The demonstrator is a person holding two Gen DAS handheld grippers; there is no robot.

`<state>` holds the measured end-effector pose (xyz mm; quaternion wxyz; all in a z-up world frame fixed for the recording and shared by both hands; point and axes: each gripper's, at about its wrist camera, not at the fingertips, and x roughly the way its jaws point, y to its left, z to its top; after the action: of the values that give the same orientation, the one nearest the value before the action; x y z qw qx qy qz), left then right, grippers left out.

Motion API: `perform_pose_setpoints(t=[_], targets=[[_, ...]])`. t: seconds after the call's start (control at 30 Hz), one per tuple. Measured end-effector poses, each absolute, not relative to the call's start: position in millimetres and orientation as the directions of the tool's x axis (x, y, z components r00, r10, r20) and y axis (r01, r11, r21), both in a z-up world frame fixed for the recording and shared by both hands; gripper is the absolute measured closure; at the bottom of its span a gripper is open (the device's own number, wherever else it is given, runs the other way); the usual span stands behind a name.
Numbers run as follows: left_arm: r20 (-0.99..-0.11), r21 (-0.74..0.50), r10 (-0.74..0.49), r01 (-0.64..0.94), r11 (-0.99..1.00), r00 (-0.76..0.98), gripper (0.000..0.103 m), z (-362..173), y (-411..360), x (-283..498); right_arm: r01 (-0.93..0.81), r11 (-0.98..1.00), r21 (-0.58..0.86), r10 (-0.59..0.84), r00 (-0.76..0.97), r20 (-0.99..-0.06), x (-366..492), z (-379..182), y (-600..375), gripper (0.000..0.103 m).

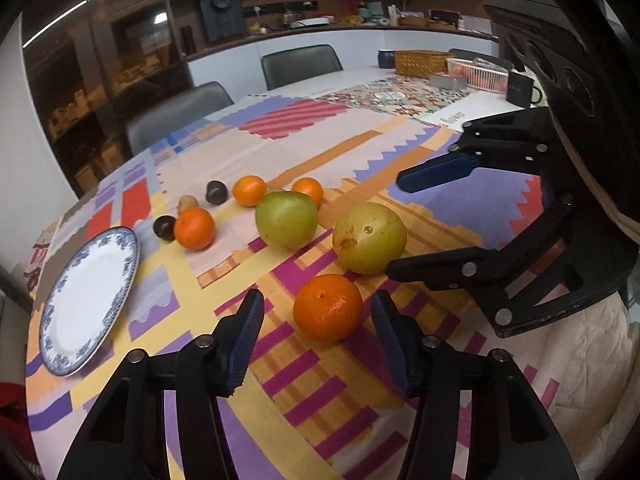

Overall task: Organize fruits
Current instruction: 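Grasp the mandarin with the left tool while the right tool grasps the yellow pear, then carry the mandarin and pear to the plate and release both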

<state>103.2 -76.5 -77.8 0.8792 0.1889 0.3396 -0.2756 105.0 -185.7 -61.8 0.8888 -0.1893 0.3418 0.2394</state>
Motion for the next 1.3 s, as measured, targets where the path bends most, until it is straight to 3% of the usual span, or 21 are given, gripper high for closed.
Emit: perform_pose_setpoints(t=[0.2,0.47,1.3], targets=[[-0.723,0.105,-0.38,0.635,0.765,0.577,0.05,-85,-75,115,-0.595,0.788,-0.158,0.309,0.603,-0.735,120,-73,-180,0.046],[-0.746,0.015,-0.422,0.646,0.763,0.515,0.063,-91,-73,123,-0.608,0.783,-0.132,0.322,0.578,-0.75,129,-78,-178,0.051],[-0.655,-0.042,-0.313,0.38,0.924,0.688,0.063,-56,-17,117,-0.519,0.854,-0.027,0.357,0.625,-0.694,125,-52,-166,0.052]])
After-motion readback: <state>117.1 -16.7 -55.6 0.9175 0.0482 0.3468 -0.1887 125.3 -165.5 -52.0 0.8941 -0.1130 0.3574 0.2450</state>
